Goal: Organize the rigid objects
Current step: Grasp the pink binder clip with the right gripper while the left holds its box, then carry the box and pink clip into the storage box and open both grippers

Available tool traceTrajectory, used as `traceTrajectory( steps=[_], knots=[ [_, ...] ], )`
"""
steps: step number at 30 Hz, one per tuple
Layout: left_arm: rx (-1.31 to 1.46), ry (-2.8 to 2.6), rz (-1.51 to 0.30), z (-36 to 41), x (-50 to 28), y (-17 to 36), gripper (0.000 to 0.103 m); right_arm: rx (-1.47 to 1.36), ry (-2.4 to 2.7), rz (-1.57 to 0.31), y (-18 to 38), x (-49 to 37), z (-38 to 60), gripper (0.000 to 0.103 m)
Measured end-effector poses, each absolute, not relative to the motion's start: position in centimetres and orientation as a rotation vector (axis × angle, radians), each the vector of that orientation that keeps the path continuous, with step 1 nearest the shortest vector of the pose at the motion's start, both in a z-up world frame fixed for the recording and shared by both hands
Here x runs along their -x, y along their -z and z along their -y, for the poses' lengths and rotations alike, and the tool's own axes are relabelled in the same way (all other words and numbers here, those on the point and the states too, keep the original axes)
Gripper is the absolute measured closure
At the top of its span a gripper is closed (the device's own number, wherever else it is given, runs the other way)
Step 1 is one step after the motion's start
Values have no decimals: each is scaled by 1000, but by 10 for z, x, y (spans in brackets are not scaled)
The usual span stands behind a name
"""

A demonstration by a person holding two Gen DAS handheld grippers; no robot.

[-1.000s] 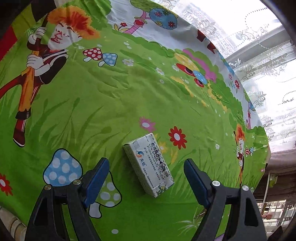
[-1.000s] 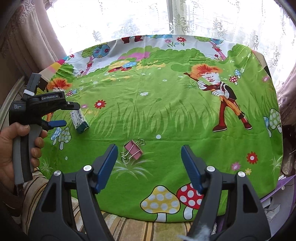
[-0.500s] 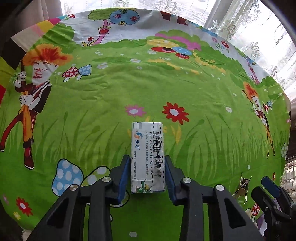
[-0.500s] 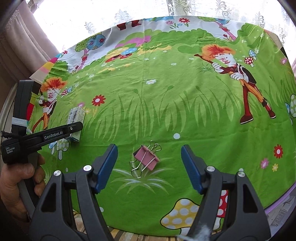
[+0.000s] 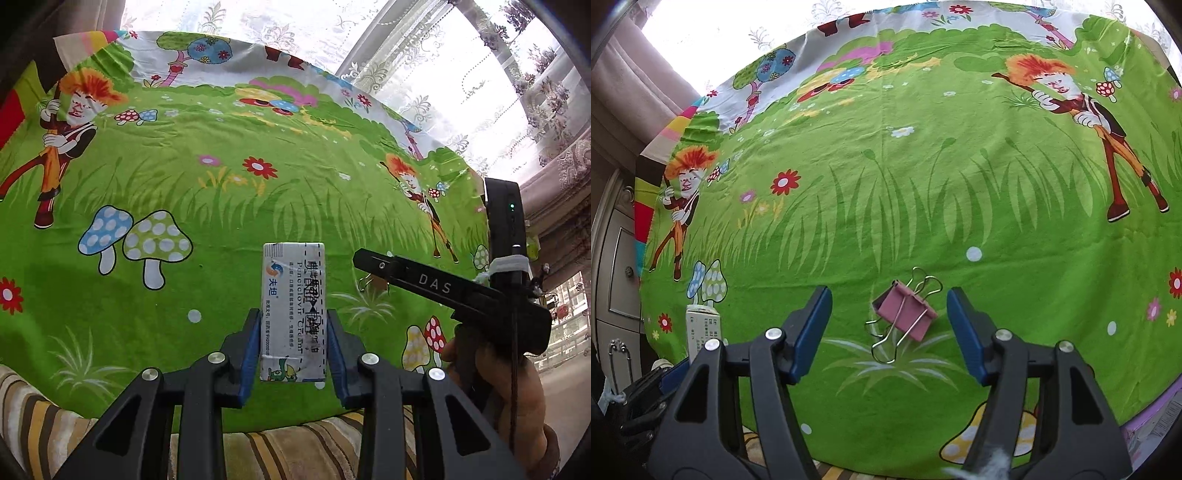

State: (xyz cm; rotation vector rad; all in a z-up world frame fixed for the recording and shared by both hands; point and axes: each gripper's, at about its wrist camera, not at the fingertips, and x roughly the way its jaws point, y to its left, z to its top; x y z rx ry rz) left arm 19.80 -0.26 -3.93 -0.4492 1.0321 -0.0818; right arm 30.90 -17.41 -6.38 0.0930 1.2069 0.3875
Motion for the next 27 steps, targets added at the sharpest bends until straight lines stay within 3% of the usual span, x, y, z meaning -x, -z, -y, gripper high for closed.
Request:
traceTrajectory(
  steps=[5,27],
  knots=[
    [421,107,-1028,12,-193,38,69,-55,-395,-1210,68,-309,169,61],
    [423,120,-1017,10,-189,35,69,-10,-397,-1069,30,-261,194,62]
  ],
)
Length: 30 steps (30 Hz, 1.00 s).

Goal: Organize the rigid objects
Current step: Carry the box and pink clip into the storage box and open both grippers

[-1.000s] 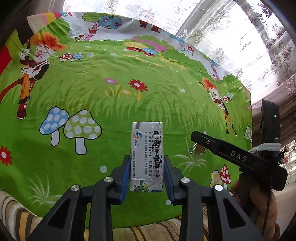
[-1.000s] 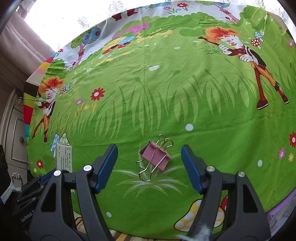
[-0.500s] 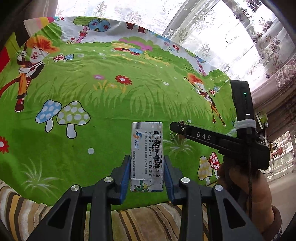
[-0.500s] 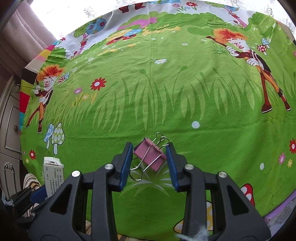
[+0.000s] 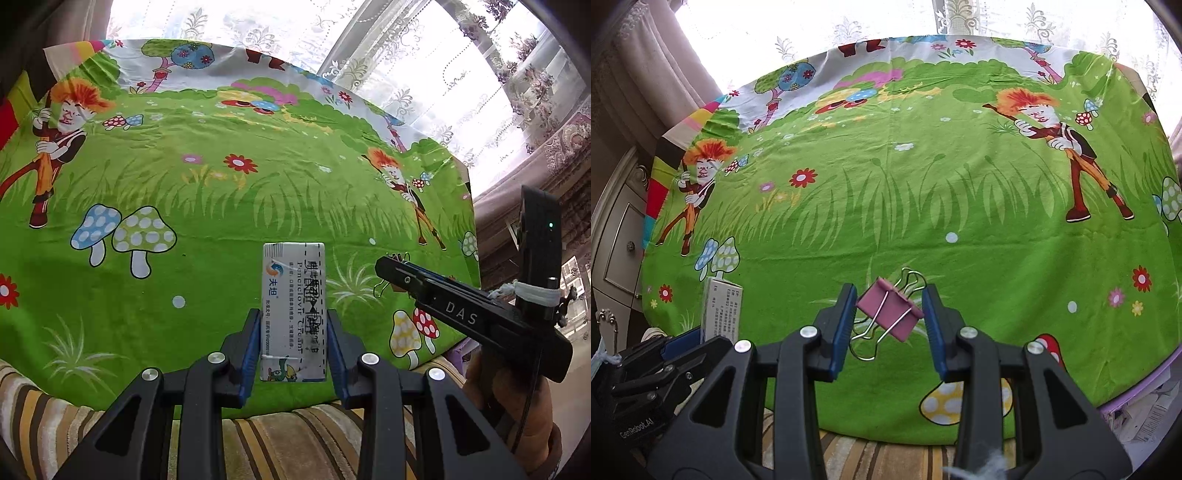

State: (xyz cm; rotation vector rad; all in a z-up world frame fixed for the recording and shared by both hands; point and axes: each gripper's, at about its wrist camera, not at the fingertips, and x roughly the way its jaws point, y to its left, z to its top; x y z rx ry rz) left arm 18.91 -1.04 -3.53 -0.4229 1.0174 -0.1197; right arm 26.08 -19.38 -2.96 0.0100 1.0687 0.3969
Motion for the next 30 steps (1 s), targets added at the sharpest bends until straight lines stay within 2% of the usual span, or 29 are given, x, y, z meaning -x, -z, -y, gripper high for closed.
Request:
traceTrajectory(
  steps=[15,30],
  knots=[
    [390,142,-974,23,-179,21,69,83,-365,-919,-11,-195,213,62],
    [362,220,-969,57,-162,9,69,74,-329,-876,-31,-153,257,62]
  ],
)
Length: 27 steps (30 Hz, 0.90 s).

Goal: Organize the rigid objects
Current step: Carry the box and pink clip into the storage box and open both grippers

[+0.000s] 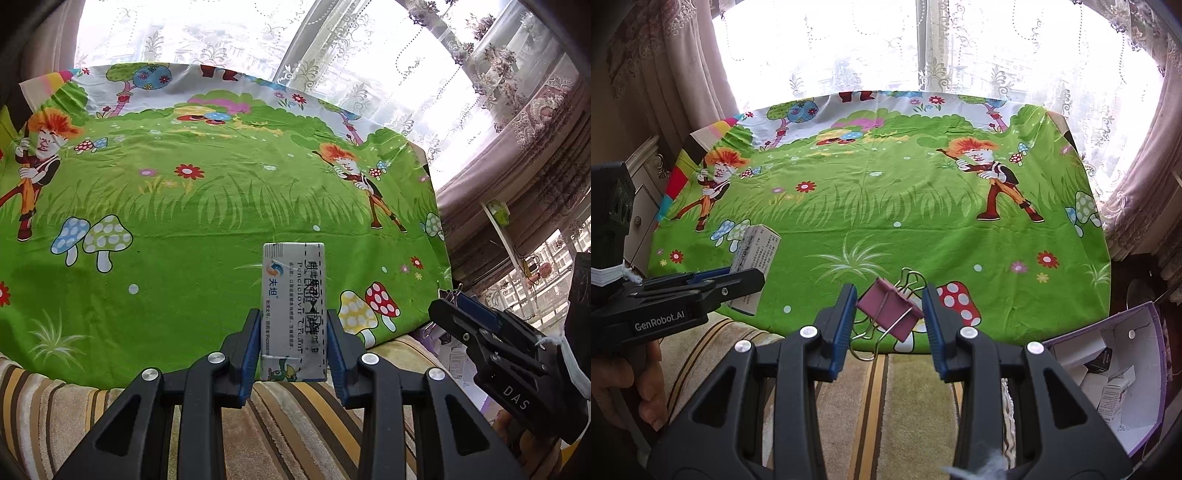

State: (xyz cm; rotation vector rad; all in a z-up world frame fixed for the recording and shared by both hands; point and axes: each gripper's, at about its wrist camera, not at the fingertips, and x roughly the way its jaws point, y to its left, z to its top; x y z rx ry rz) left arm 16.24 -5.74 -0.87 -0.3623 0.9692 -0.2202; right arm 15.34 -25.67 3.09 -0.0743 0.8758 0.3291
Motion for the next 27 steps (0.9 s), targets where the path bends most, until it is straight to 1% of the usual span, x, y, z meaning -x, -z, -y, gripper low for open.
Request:
traceTrajectory(
  steps=[14,27],
  knots=[
    [278,330,-980,112,-147,-6,69,38,-254,-857,-42,-116,321,62],
    [185,462,-1024,174,-139,-12,69,25,-140,-879,-35,-89,378,62]
  ],
)
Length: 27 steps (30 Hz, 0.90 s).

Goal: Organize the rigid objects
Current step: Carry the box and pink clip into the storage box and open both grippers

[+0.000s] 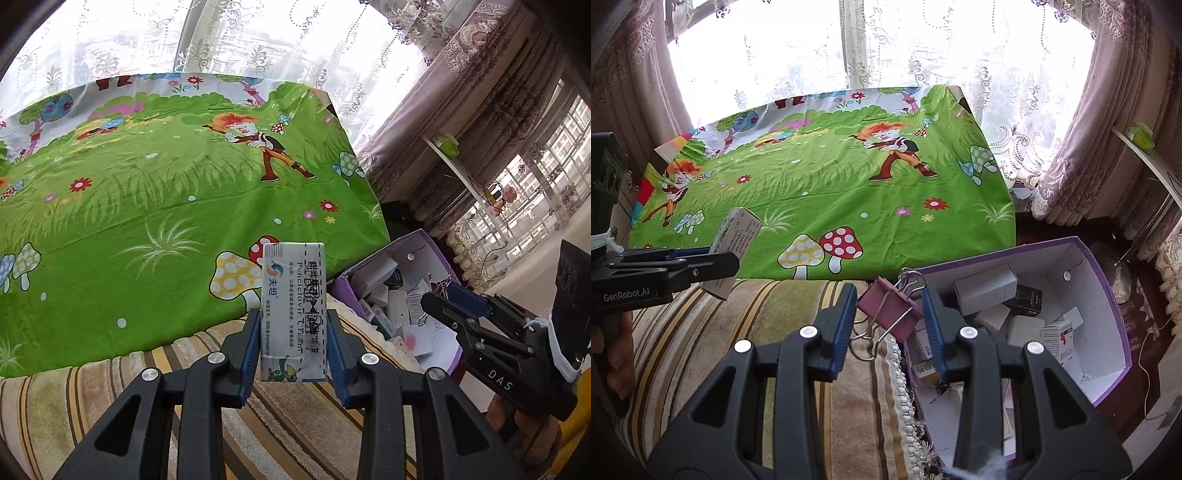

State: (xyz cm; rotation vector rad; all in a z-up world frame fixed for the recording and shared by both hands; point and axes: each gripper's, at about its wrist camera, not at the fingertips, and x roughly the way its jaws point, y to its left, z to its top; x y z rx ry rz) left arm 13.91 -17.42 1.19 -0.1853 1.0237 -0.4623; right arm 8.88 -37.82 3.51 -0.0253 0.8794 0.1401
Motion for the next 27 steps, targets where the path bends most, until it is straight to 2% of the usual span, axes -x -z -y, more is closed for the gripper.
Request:
traceTrajectory(
  steps=[27],
  knots=[
    [54,673,-1184,317,-135,6,68,-36,113,-891,-22,-68,481,62]
  ],
)
